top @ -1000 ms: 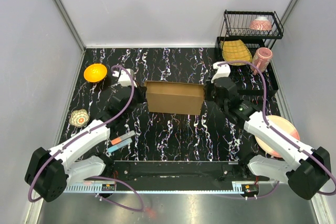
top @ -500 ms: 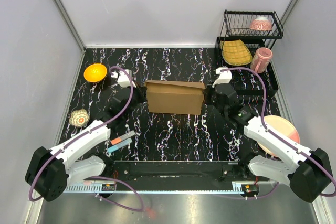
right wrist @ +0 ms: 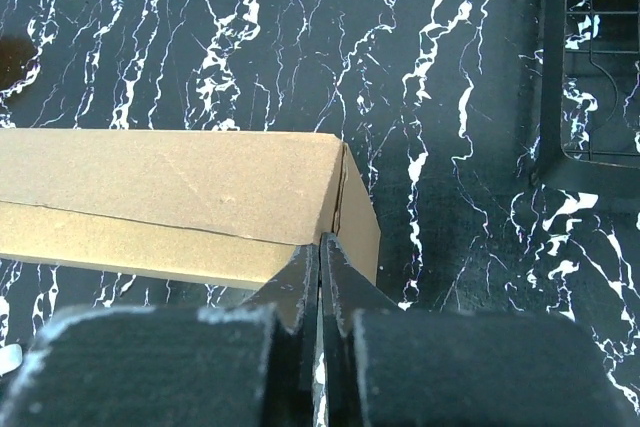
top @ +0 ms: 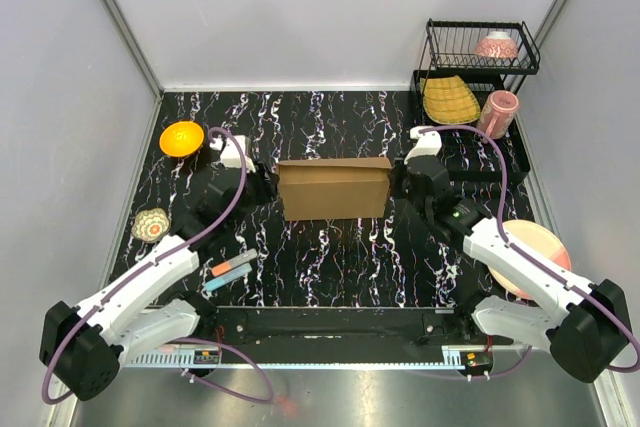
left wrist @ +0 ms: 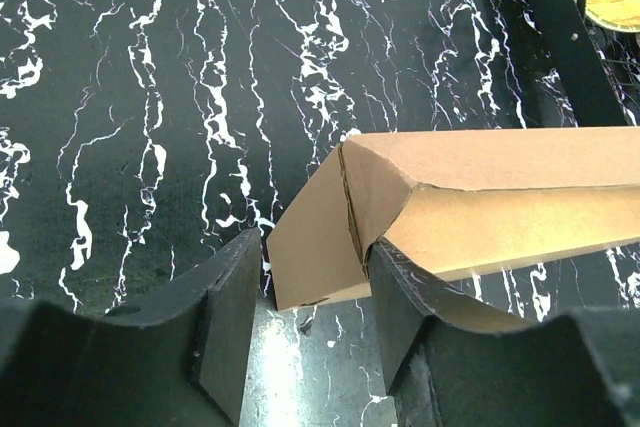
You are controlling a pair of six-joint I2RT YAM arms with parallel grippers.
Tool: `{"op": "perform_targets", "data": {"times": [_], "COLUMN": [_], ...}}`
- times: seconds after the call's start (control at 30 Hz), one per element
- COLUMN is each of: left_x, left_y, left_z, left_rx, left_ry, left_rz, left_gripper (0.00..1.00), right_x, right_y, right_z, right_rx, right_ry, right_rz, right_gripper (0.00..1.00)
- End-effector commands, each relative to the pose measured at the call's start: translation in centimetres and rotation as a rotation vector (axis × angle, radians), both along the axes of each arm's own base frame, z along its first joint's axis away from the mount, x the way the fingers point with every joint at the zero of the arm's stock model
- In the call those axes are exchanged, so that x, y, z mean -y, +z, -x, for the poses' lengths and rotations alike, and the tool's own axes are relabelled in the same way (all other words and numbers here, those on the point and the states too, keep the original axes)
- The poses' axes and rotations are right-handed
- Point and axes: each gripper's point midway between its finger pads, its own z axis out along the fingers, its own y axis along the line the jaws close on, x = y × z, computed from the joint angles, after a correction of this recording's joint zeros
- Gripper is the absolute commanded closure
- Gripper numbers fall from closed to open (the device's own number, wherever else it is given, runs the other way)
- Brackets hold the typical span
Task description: Fold the paper box
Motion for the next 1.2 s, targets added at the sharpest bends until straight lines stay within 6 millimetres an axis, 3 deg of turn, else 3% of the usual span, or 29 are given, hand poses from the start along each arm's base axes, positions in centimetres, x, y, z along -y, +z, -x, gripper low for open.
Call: {"op": "perform_targets", "data": {"times": [0.0,0.2,0.37,0.57,0.93,1.17], "left_x": [0.1,1.4,1.6,2.2,2.2,2.6], "left_y": [4.5,7.4,7.9,6.8,6.2,6.6], "left_z": [-0.3,-0.3,-0.8,-1.5,-2.1,-2.4], "left_rx": [0.109,0.165,0.182,0.152,0.138,0.150], "left_ry": [-0.027,-0.088,-0.098,-0.118,-0.117,-0.132], "left_rz": [0.023,0.085,0.074,0.044,0.022,0.031], "left_gripper": [0.50,0.46,0.47,0.64,0.72,0.89], "right_x": [1.6,1.5,1.4,1.2,1.3,1.1], "right_y": [-4.2,-3.9,-3.7,-3.6,-3.3,-3.5], "right_z": [1.7,1.7,1.7,1.7,1.7,1.7], "right_rx": [-0.159,-0.161,-0.157,-0.159,-0.155,-0.161], "right_ry": [-0.027,-0.023,-0.020,-0.014,-0.013,-0.005], "right_rz": [0.107,0.106,0.102,0.098,0.100,0.102], "right_gripper": [1.00,1.00,1.00,1.00,1.00,1.00]}}
